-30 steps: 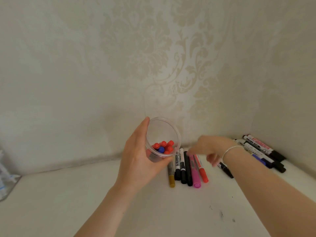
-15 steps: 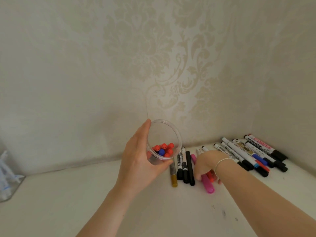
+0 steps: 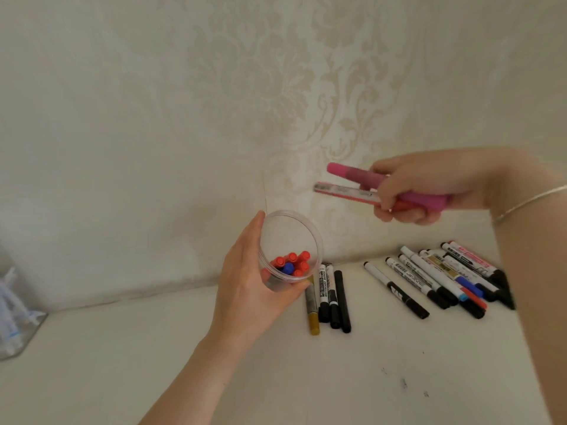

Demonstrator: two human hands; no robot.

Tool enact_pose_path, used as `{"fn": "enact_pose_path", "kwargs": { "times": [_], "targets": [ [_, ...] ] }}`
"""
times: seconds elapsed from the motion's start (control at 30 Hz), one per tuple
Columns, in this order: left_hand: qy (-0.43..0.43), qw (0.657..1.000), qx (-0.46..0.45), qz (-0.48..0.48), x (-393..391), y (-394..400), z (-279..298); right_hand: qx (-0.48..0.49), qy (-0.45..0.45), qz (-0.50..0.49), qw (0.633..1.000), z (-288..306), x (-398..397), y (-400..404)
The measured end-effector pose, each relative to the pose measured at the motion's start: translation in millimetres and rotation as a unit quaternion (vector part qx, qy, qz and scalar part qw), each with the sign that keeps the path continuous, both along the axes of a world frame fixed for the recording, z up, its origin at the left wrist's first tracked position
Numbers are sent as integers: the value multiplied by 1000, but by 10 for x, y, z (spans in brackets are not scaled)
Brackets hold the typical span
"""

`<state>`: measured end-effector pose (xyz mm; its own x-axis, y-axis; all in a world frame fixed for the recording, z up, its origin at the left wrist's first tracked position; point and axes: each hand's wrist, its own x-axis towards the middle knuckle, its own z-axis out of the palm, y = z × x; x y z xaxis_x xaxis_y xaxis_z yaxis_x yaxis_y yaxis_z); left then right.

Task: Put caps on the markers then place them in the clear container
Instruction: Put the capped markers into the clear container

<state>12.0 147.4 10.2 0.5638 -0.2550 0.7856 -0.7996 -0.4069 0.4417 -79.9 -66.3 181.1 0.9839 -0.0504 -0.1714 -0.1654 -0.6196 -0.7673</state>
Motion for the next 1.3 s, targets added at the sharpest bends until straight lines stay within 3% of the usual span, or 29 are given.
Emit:
{"fn": "enact_pose_path", "kwargs": {
  "times": [0.1, 0.23, 0.37, 0.47, 0.57, 0.73, 0.93, 1.07, 1.2, 1.3],
  "targets": [
    [4, 1000, -9, 1, 0, -17, -3, -120, 38, 83, 989, 249, -119, 283],
    [8, 1000, -23, -10, -32, -53, -4, -341, 67, 105, 932, 99, 24, 708],
    [28, 999, 9, -32, -101, -79, 47, -461, -88, 95, 878, -274, 259, 984],
    [28, 998, 19, -44, -97, -92, 53, -524, -128, 65, 840, -421, 398, 1082],
    [28, 998, 19, -58, -89, -103, 48, -511, -116, 59, 850, -473, 455, 1052],
    [7, 998, 8, -63, -92, -130, 40, -357, -124, 41, 925, -537, 413, 889],
    [-42, 995, 5, -95, -271, -459, 287, -433, -287, -69, 852, -618, 161, 634],
    [-32, 990, 10, -137, -420, -853, 367, -271, -285, -140, 909, -499, -108, 175],
    [2, 988, -2, -154, -607, -1223, 346, -141, -377, -304, 863, -441, -344, -557],
    [3, 987, -9, -162, -708, -1424, 296, -183, -243, -359, 882, -685, -425, -1168]
  ]
}}
